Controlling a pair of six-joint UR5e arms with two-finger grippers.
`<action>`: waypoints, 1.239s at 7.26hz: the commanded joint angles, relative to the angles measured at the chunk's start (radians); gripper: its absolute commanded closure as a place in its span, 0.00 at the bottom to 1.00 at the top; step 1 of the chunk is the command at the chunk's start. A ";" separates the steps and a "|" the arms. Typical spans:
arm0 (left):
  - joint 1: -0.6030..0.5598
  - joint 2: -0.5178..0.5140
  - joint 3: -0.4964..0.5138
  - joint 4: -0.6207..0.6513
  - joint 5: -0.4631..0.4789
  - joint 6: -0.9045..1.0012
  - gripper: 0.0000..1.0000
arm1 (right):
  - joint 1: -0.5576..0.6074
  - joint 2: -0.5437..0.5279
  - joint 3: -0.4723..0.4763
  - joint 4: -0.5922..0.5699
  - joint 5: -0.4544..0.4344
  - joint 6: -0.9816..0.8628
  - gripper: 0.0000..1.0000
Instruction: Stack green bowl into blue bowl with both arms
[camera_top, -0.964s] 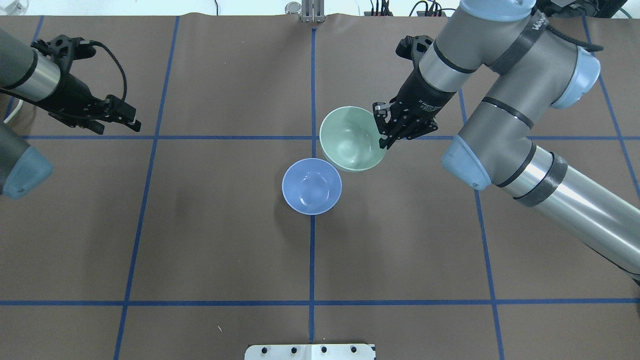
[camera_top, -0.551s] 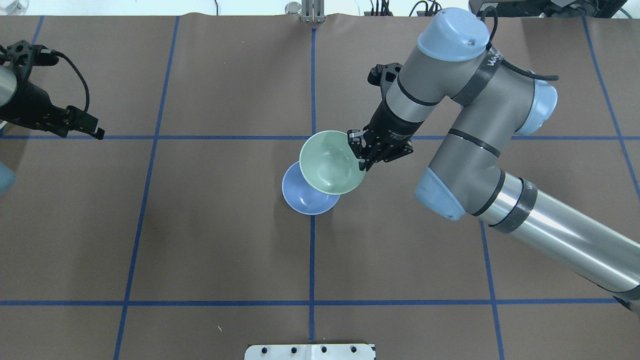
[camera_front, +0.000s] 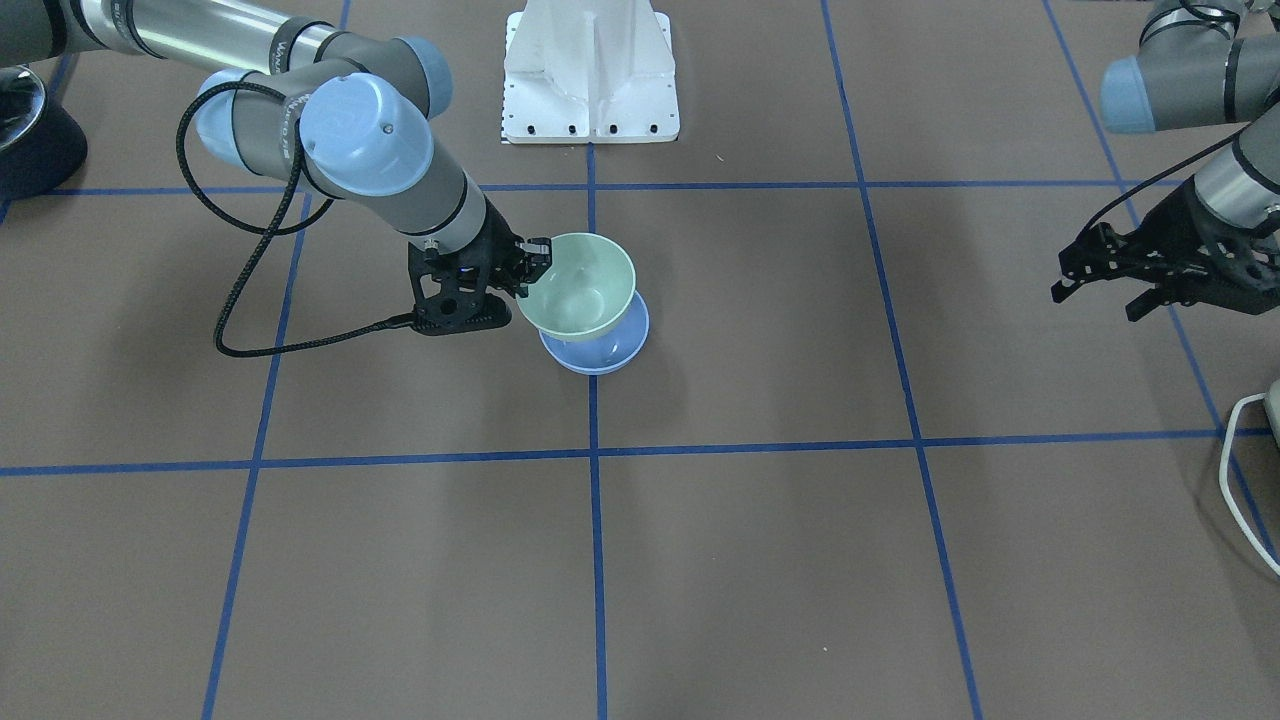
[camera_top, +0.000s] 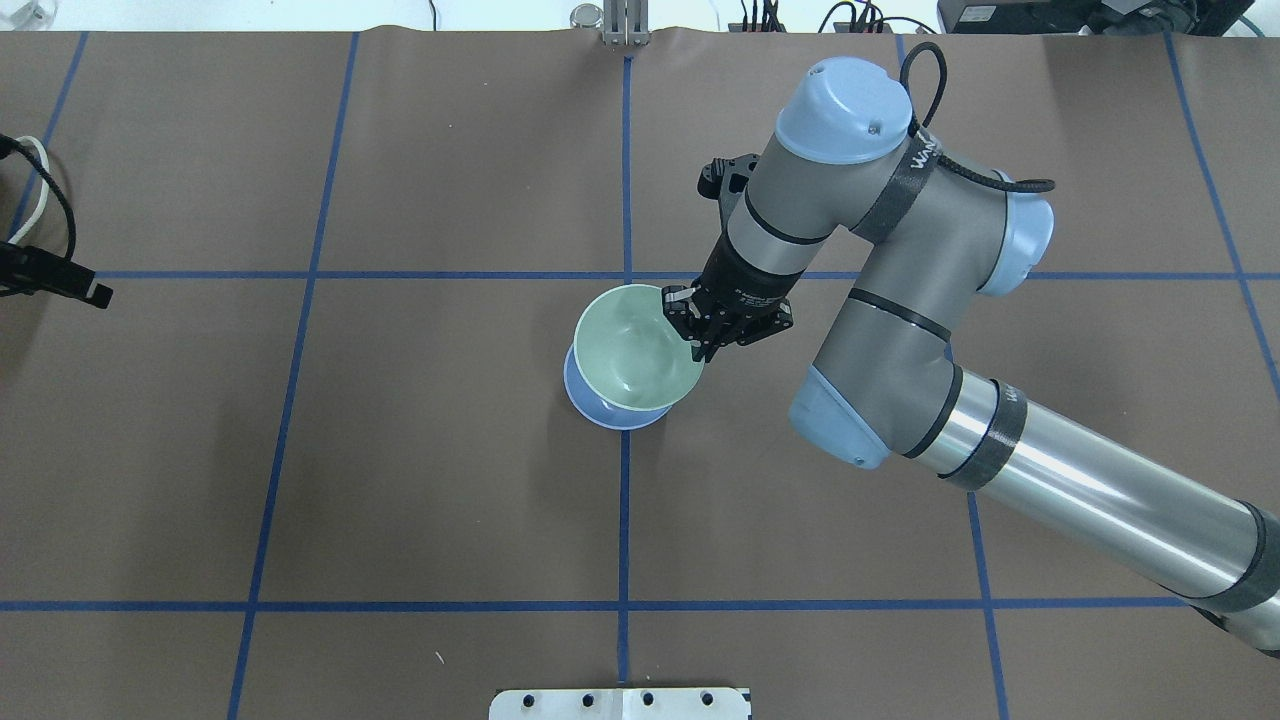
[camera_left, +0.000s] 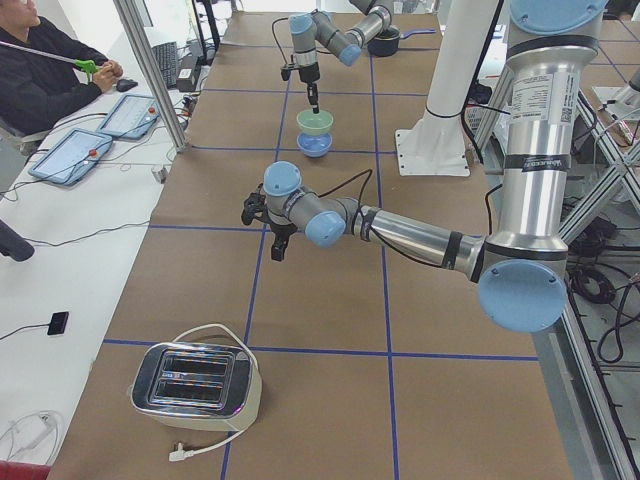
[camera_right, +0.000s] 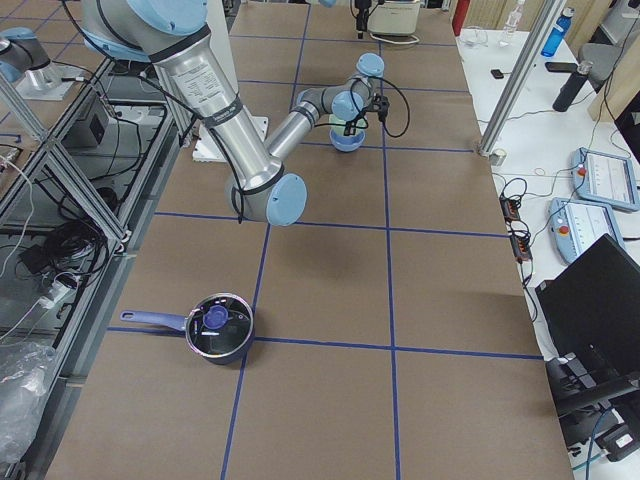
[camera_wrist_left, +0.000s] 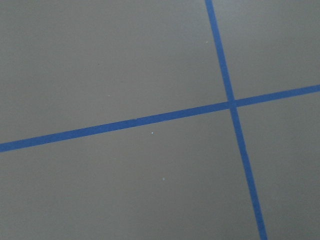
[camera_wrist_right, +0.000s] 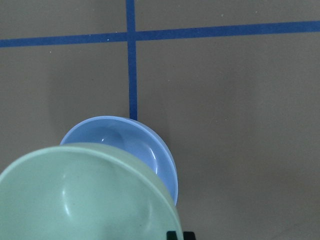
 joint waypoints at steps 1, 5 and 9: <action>-0.027 0.030 -0.005 0.000 -0.001 0.053 0.02 | -0.012 0.025 -0.038 0.000 -0.021 0.000 1.00; -0.028 0.031 -0.017 0.000 -0.012 0.052 0.02 | -0.037 0.042 -0.083 0.009 -0.034 0.012 1.00; -0.028 0.033 -0.015 0.000 -0.011 0.052 0.02 | -0.037 0.063 -0.114 0.009 -0.034 0.014 1.00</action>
